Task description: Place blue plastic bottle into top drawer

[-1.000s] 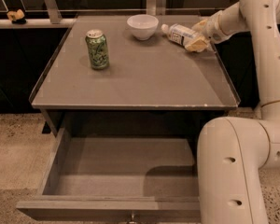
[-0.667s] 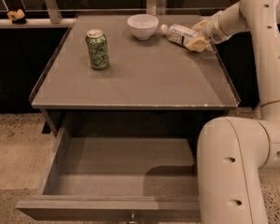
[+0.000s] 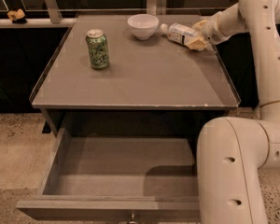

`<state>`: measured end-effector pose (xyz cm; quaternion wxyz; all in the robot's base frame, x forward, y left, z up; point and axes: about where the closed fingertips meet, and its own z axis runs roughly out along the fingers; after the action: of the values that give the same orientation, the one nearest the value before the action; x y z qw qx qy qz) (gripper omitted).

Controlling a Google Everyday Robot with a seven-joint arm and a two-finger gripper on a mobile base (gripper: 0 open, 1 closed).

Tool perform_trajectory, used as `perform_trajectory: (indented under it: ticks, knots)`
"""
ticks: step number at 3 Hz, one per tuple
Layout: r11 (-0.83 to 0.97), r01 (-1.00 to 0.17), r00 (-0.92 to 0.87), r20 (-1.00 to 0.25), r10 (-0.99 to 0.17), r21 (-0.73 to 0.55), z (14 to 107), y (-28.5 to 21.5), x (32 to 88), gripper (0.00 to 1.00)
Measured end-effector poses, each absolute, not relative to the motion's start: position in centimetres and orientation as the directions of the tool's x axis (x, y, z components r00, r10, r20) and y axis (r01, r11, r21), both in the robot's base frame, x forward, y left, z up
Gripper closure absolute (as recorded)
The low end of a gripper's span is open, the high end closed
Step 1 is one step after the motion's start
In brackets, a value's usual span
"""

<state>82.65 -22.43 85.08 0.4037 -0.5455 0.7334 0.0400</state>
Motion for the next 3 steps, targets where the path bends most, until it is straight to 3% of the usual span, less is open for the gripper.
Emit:
perform_trajectory:
  ticks: [2,3]
  knots:
    - [0.375,-0.839,0.002,-0.691,-0.723,-0.395,86.2,-24.3,80.3,1.0]
    - [0.449,-0.736,0.057,-0.708,-0.703,-0.506,92.9,-30.1,76.8,1.0]
